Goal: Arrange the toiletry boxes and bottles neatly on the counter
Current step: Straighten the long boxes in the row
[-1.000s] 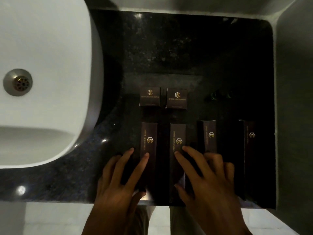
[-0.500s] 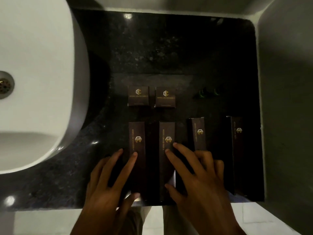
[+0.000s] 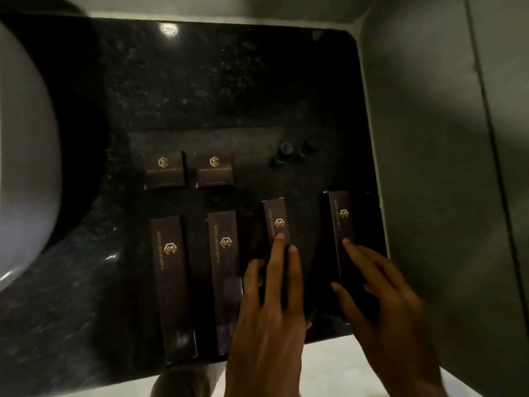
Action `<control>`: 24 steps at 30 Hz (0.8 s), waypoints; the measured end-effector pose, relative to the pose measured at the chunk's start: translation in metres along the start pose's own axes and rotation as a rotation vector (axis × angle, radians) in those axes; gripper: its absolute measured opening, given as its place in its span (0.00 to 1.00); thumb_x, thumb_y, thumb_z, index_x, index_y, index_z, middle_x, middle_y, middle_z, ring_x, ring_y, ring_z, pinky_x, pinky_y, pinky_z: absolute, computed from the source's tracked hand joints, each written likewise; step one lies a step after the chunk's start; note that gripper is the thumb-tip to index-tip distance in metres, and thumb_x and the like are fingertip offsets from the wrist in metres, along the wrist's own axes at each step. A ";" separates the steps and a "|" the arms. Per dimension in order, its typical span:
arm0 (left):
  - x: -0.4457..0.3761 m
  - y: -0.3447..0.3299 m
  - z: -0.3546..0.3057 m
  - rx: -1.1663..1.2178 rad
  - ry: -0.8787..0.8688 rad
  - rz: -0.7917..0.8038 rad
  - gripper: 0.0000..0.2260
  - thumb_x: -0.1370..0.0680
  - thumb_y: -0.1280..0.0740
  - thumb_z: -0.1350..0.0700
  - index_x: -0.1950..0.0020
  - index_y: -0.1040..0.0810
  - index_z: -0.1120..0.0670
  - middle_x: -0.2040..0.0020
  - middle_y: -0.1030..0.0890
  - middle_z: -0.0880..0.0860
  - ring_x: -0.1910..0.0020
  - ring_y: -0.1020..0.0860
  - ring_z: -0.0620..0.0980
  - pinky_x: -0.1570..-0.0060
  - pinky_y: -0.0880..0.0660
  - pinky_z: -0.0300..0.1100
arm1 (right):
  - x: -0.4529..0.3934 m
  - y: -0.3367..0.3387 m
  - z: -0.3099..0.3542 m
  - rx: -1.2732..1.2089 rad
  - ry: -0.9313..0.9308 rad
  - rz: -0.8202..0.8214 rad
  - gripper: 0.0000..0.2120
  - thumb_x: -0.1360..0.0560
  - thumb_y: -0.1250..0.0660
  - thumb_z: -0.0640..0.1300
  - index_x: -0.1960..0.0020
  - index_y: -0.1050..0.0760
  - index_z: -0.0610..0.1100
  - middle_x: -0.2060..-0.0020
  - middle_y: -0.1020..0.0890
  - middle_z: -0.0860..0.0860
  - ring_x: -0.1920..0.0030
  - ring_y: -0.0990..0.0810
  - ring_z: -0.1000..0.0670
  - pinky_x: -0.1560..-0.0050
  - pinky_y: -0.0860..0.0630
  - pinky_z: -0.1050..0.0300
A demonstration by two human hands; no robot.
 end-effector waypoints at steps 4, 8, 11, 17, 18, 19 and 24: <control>0.000 -0.009 0.001 -0.009 -0.006 0.027 0.49 0.47 0.20 0.39 0.29 0.25 0.59 0.27 0.28 0.59 0.42 0.20 0.64 0.47 0.22 0.53 | 0.006 -0.008 -0.005 -0.058 0.009 0.033 0.29 0.25 0.30 0.48 0.25 0.31 0.55 0.28 0.29 0.55 0.33 0.26 0.54 0.39 0.30 0.72; 0.002 -0.009 0.001 0.002 -0.028 -0.009 0.48 0.45 0.18 0.42 0.29 0.26 0.59 0.26 0.29 0.59 0.42 0.20 0.62 0.50 0.20 0.52 | 0.011 -0.012 -0.006 -0.146 0.018 0.065 0.28 0.25 0.32 0.50 0.26 0.31 0.55 0.28 0.29 0.57 0.31 0.27 0.55 0.41 0.23 0.61; 0.002 -0.009 0.002 -0.022 -0.061 -0.064 0.46 0.42 0.19 0.42 0.28 0.27 0.60 0.25 0.30 0.60 0.42 0.20 0.62 0.49 0.19 0.52 | 0.012 -0.014 -0.009 -0.167 0.020 0.071 0.29 0.26 0.30 0.47 0.25 0.31 0.55 0.28 0.30 0.59 0.31 0.28 0.56 0.45 0.19 0.55; 0.003 -0.013 0.004 -0.031 -0.090 -0.109 0.48 0.44 0.19 0.40 0.28 0.26 0.58 0.26 0.29 0.59 0.43 0.19 0.60 0.47 0.23 0.48 | 0.012 -0.015 -0.008 -0.170 0.046 0.057 0.29 0.26 0.29 0.46 0.26 0.30 0.55 0.28 0.30 0.58 0.30 0.29 0.57 0.44 0.20 0.57; 0.004 -0.013 0.004 -0.032 -0.099 -0.123 0.49 0.45 0.19 0.39 0.28 0.26 0.58 0.26 0.29 0.58 0.43 0.19 0.60 0.47 0.23 0.47 | 0.012 -0.015 -0.007 -0.161 0.052 0.051 0.30 0.26 0.28 0.46 0.26 0.30 0.54 0.28 0.29 0.57 0.30 0.30 0.57 0.43 0.21 0.58; 0.004 -0.013 0.004 -0.033 -0.105 -0.136 0.49 0.45 0.19 0.39 0.29 0.26 0.58 0.26 0.29 0.58 0.44 0.19 0.60 0.48 0.23 0.47 | 0.012 -0.014 -0.006 -0.150 0.056 0.047 0.30 0.26 0.28 0.46 0.26 0.30 0.54 0.28 0.29 0.56 0.30 0.29 0.56 0.41 0.23 0.61; 0.010 -0.005 0.008 0.032 -0.145 -0.257 0.44 0.43 0.21 0.39 0.30 0.24 0.55 0.24 0.34 0.57 0.43 0.27 0.58 0.50 0.23 0.49 | 0.008 0.001 0.007 -0.036 0.014 0.038 0.36 0.28 0.28 0.55 0.23 0.38 0.61 0.27 0.32 0.59 0.32 0.30 0.58 0.47 0.36 0.83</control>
Point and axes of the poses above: each hand's wrist, its own x-axis away from the middle knuckle, its own y-axis out of the back of the hand, z = x × y, the point moved 4 cm from there along -x, towards the middle knuckle
